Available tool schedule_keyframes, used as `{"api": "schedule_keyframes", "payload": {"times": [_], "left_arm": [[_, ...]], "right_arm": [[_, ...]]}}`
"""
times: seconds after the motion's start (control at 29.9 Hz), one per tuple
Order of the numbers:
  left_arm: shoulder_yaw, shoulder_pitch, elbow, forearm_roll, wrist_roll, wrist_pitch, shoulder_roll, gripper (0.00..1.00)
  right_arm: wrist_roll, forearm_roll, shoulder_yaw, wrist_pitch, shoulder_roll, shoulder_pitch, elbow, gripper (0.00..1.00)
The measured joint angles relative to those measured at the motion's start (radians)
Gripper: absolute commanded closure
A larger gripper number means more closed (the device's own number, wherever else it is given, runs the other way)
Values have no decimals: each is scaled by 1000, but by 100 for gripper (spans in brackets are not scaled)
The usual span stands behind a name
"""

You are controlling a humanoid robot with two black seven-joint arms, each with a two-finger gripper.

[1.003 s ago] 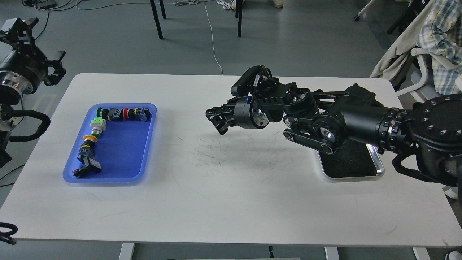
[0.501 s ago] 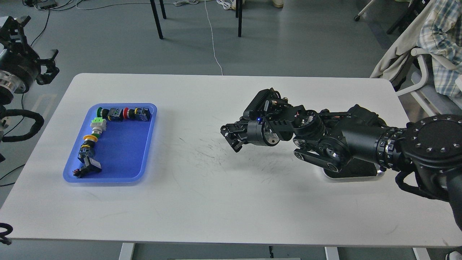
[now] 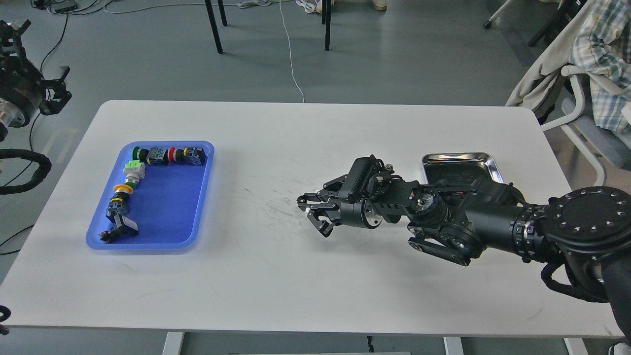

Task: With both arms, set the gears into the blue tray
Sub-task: 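Carry the black part with the right gripper toward the table centre, then lower the right gripper and release the black part onto the table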

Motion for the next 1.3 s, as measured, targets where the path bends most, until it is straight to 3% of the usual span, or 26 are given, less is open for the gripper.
{"api": "schedule_keyframes", "payload": {"times": [0.3,0.7,0.94,1.04,1.17,1.3], "left_arm": [[0,0,0,0,-1,0,8,1],[0,0,-5,0,0,0,20,1],[0,-1,-10,0,0,0,29,1],[0,-2,-19,0,0,0,38,1],[-1,-2,-21,0,0,0,45,1],[-1,-2,-21,0,0,0,48,1]], "right_arm": [[20,-68,2,-77,0,-50,-7,99],[18,-71,5,-79,0,-87,-38,97],[17,-66,22,-70,0,-93,-49,75],[15,-64,35,-69,0,-94,-50,72],[14,-62,46,-67,0,-96,-52,53],[14,-59,57,-67,0,-98,-59,50]]}}
